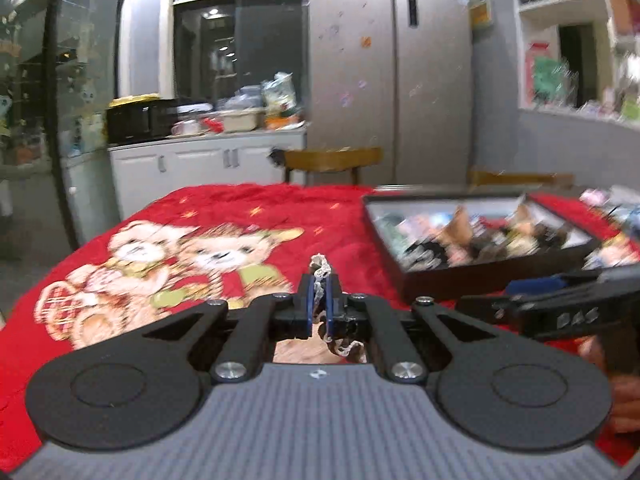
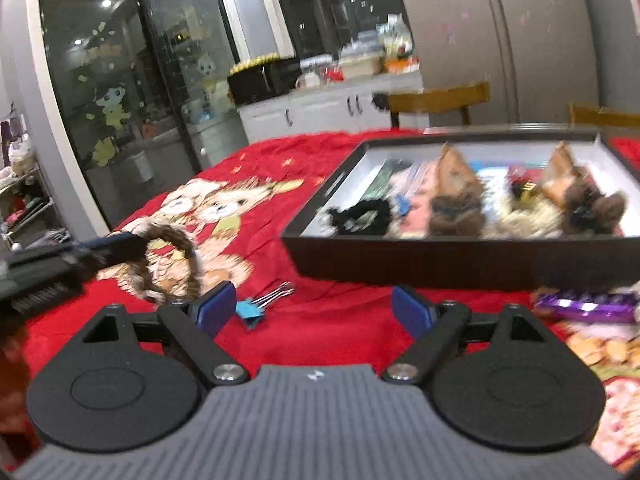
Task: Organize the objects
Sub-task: 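Grasp a brown crocheted hair tie with left gripper while right grasps blue binder clip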
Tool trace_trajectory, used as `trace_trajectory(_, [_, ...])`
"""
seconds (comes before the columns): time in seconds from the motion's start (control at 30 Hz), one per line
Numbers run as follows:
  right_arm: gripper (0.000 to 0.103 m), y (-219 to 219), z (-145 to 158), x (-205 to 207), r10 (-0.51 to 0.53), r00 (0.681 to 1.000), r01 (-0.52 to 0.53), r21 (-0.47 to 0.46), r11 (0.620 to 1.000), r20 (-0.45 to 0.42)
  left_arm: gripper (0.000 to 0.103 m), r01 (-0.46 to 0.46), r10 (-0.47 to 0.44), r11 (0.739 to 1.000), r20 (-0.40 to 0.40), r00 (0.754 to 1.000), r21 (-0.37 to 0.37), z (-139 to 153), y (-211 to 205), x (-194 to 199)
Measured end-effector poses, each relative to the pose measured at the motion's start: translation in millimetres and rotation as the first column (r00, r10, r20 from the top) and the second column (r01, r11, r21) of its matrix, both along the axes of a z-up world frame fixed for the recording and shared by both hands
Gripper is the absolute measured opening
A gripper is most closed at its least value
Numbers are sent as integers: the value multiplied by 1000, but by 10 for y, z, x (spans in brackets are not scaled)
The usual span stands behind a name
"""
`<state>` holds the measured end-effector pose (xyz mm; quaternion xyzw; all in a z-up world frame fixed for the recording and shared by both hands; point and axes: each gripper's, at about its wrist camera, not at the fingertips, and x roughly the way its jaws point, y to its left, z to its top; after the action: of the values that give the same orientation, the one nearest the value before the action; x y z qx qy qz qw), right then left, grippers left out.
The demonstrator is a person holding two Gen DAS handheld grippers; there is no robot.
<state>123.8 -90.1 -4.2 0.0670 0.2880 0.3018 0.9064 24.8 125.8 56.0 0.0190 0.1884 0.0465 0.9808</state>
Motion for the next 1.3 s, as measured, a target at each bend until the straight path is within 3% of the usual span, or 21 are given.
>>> trace_trajectory(0.17, [89, 207, -24, 22, 63, 998, -62, 5, 998, -18, 7, -21, 21, 1000, -36, 999, 2, -117, 114, 40])
trace_trajectory(0.23, [83, 297, -48, 52, 81, 996, -81, -3, 997, -30, 7, -36, 37, 999, -53, 998, 5, -167, 150, 69])
trace_trajectory(0.3, [69, 407, -77, 110, 99, 993, -102, -37, 994, -66, 7, -38, 38, 999, -79, 996, 1, -227, 173, 117])
trace_trajectory(0.43, [65, 517, -92, 117, 107, 993, -111, -65, 992, -54, 8, -30, 20, 998, -171, 985, -58, -331, 260, 266])
trace_trajectory(0.5, [58, 545, -96, 76, 94, 995, -97, -89, 991, -31, 8, -37, 20, 996, -194, 981, -85, -354, 304, 303])
trace_trajectory(0.63, [50, 630, -81, 11, 81, 997, -79, -169, 982, 4, 8, -11, -4, 997, -185, 983, -76, -374, 282, 288])
trace_trajectory(0.7, [35, 673, -72, -26, 84, 996, -76, -212, 974, 26, 8, 1, -12, 998, -178, 984, -62, -366, 245, 273])
trace_trajectory(0.77, [30, 735, -73, -65, 85, 995, -69, -259, 963, 49, 8, 7, -18, 998, -179, 984, -62, -365, 239, 279])
trace_trajectory(0.9, [29, 750, -65, -86, 98, 993, -77, -270, 960, 65, 8, 32, -42, 998, -182, 982, -59, -351, 207, 283])
trace_trajectory(1.3, [29, 503, 18, -97, 74, 993, -63, -121, 991, 91, 8, -2, -6, 999, -152, 988, -55, -323, 217, 240])
